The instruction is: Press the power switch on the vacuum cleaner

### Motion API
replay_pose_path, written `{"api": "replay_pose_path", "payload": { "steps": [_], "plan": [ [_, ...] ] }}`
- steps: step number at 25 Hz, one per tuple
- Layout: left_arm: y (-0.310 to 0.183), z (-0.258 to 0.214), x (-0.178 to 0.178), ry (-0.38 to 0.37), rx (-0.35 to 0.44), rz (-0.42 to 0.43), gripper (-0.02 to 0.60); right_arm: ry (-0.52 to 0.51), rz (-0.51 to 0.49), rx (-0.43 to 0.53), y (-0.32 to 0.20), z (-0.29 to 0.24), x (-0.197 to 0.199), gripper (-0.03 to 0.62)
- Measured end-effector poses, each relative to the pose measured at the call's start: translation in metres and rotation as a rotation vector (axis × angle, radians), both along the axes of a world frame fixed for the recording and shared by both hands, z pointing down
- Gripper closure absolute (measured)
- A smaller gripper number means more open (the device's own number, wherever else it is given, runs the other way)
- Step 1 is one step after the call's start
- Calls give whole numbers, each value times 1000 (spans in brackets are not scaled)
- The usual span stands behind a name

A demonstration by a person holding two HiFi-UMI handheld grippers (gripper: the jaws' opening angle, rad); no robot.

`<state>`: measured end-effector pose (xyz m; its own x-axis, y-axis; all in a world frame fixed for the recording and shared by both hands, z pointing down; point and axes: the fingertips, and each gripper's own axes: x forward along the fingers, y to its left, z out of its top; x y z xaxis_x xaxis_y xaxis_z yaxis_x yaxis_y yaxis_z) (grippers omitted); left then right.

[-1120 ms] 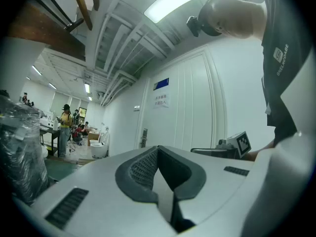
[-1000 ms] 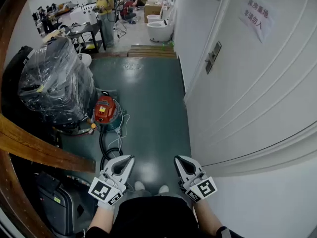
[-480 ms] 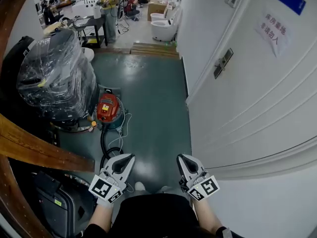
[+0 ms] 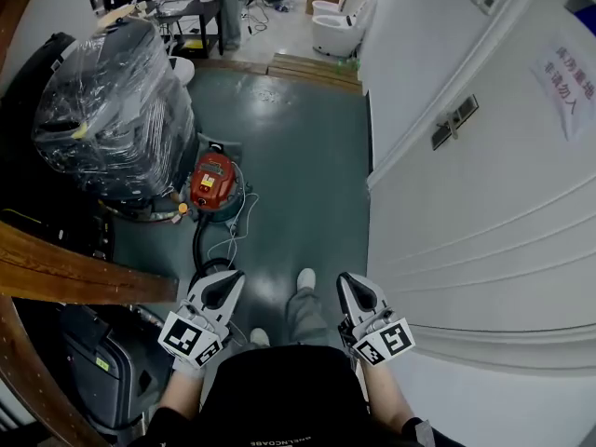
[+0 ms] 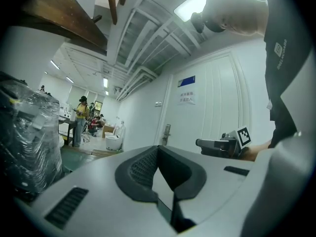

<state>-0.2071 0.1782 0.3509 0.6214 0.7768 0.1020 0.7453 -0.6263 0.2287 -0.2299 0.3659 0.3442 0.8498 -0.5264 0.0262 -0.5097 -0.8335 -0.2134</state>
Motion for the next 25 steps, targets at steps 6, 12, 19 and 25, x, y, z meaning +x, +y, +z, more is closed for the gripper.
{"api": "replay_pose_path", "payload": {
  "steps": [6, 12, 19, 25],
  "plan": [
    [36, 11, 84, -16, 27, -120, 568, -6, -118, -5, 34, 15, 91, 567],
    [69, 13, 158, -60, 65, -241, 568, -57, -233, 26, 68, 20, 182, 568],
    [88, 19, 193, -88, 139, -351, 568, -95, -392, 54, 71, 31, 251, 566],
    [40, 31, 210, -125, 132, -492, 568, -106, -552, 70, 8, 32, 296, 566]
  ]
}}
